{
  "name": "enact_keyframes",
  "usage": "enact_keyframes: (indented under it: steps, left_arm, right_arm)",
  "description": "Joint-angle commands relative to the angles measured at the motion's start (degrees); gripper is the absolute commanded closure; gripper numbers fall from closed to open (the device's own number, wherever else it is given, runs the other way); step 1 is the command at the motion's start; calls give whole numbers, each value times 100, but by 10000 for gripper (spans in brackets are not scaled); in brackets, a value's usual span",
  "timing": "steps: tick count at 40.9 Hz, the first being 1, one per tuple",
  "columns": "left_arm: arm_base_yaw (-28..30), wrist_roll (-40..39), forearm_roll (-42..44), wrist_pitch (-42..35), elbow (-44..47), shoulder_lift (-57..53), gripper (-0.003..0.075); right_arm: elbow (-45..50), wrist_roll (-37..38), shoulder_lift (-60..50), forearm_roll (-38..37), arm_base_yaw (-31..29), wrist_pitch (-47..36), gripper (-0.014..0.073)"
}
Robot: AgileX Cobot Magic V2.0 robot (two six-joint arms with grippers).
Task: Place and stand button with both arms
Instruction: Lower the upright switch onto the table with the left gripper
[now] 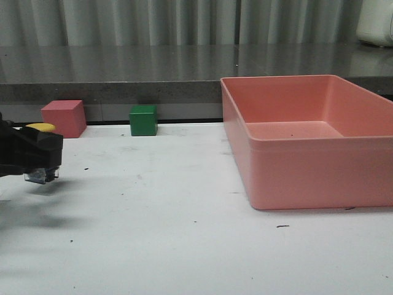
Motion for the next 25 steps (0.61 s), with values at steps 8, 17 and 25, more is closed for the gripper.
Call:
enact_keyframes:
  steps: [8,17,25]
  left_arm:
    - [12,-55,-39,-923,57,-26,560]
    - [12,-55,-25,-1292,118,20,487]
    - [12,-55,-25,-1335,208,20,262]
  right_arm:
    - [-133,-40,26,3,-25,-455,97]
    - [-133,-40,26,3,-25,-455,97]
    - [-133,-40,26,3,-25,-455,97]
